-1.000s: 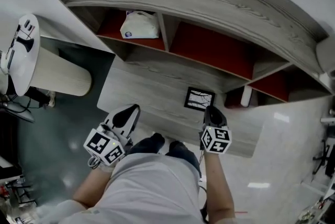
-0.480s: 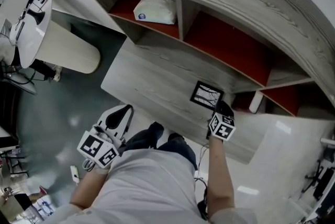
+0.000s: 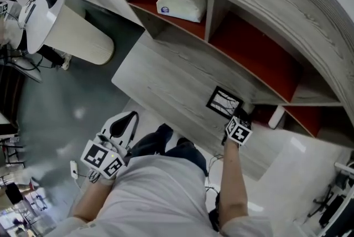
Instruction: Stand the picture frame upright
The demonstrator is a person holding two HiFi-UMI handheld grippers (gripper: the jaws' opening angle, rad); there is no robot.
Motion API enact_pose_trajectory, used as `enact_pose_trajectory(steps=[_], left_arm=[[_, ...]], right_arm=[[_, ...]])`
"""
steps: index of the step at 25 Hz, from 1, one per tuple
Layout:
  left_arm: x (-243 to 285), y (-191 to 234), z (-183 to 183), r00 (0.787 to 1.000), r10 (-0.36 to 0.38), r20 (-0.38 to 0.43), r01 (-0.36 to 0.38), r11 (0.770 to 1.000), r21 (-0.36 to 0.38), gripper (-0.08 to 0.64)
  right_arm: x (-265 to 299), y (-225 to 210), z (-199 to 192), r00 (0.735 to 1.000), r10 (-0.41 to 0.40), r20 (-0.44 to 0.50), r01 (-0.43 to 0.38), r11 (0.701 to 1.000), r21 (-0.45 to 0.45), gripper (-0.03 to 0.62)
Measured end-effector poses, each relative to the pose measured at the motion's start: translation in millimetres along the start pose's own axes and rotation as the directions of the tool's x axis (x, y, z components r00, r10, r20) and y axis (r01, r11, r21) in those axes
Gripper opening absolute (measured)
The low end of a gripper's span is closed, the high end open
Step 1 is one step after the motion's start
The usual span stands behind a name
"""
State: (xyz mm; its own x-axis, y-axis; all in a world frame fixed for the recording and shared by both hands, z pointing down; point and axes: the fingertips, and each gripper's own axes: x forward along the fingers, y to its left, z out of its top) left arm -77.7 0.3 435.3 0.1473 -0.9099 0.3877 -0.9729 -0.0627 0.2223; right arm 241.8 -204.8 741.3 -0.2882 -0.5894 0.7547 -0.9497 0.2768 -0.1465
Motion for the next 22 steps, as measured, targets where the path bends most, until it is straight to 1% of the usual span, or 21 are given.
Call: enact_pose_trajectory(steps=[2,3,8,11,15,20,22], left_arm=[[-2.0,2.8,-2.1,1.000,0.018,0.001,-0.018,1.000,-0.008,0.015],[-2.9,3.8,-3.2,1.000,0.025,0.000,-0.025,1.000,-0.012,0.015],[-2.7,5.9,-7.0,0.999,0.041,-0.008,-0.042,0.999,-0.020,0.015],[-2.4,6.7,-8.7,0.999,0.047,-0.009,-0.047,0.999,-0.023,0.015],[-2.5,8.7,-8.3,0.998,0.056,-0.008,-0.056,0.998,-0.028,0.015],[-1.1,10.5,-7.4,0.998,0.059,-0.007,-0.059,0.998,-0.027,0.015],[-0.3,10.4,-7.2,0.998,0.056,-0.008,-0.056,0.998,-0.025,0.015]], right_arm=[[4.8,0.7,-3.9,1.000,-0.001,-0.019,0.001,1.000,-0.005,0.131],[6.9,0.9,-5.4,1.000,-0.002,-0.026,0.001,1.000,-0.007,0.141],[17.3,1.5,-12.1,0.998,-0.001,-0.063,0.000,1.000,-0.017,0.141],[21.0,-0.2,-16.1,0.998,0.013,-0.069,-0.012,1.000,0.019,0.143],[22.6,-3.1,-17.0,0.997,0.043,-0.058,-0.037,0.994,0.105,0.143],[22.3,-3.8,-17.5,0.997,0.042,-0.058,-0.035,0.993,0.109,0.141],[22.8,-5.3,-17.1,0.997,0.045,-0.056,-0.037,0.991,0.127,0.126]])
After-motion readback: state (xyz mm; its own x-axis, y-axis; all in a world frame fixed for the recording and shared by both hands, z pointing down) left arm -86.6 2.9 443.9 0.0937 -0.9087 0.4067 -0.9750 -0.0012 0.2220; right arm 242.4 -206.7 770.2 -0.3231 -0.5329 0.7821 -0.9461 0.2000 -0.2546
